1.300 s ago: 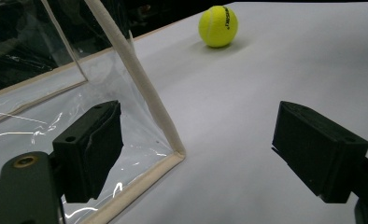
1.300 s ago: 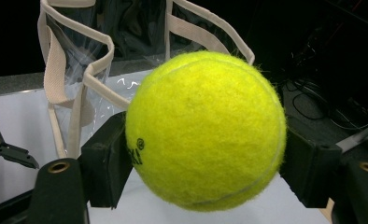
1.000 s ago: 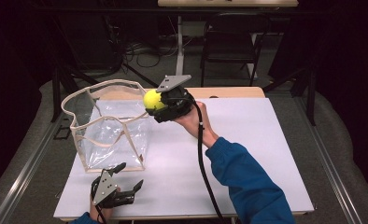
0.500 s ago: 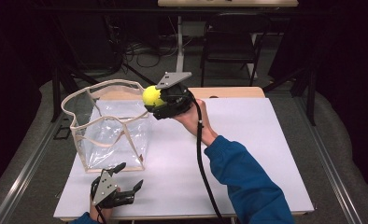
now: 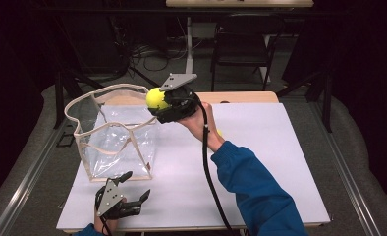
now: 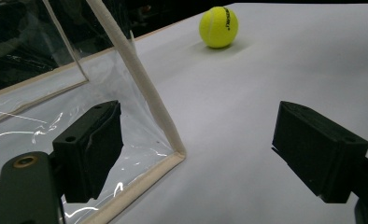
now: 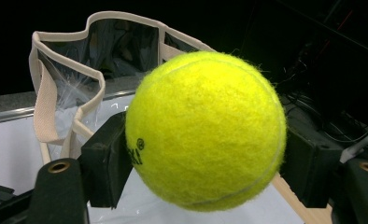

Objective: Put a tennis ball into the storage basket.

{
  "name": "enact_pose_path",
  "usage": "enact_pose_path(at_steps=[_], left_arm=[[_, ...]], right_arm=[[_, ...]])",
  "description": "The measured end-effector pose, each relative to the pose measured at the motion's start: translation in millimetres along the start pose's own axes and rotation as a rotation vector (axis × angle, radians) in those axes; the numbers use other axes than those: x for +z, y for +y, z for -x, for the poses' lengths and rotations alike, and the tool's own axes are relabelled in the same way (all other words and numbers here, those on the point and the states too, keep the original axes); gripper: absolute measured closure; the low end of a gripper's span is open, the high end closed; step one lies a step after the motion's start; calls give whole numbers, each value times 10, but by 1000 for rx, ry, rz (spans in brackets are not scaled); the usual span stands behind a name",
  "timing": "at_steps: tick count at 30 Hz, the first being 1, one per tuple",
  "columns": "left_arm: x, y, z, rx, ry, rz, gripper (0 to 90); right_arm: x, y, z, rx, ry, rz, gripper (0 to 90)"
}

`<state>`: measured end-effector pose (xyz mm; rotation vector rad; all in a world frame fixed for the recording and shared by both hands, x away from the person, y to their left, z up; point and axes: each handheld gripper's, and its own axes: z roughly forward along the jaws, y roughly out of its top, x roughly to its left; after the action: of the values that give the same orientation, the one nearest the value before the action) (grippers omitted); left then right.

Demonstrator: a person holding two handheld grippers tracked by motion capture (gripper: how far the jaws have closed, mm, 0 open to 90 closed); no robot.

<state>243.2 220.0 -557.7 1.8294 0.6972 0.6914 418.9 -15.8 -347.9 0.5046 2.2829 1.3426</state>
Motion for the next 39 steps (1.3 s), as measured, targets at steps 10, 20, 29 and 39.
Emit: enact_pose_path(at_steps=[10,20,29,39], left_arm=[[2,-2,-1,-1,1,-1,159],[1,1,2,0,-1,2,160],[7,0,4,-3,-7,3,159],[9,1,4,-2,-5,1,159]], right_arm=[[73,41,-29,-4,2,1,260],[166,27,-7,3,-3,-3,260],[229,49,14,7,-6,0,260],[307,108,-25,19,-4,8,261]])
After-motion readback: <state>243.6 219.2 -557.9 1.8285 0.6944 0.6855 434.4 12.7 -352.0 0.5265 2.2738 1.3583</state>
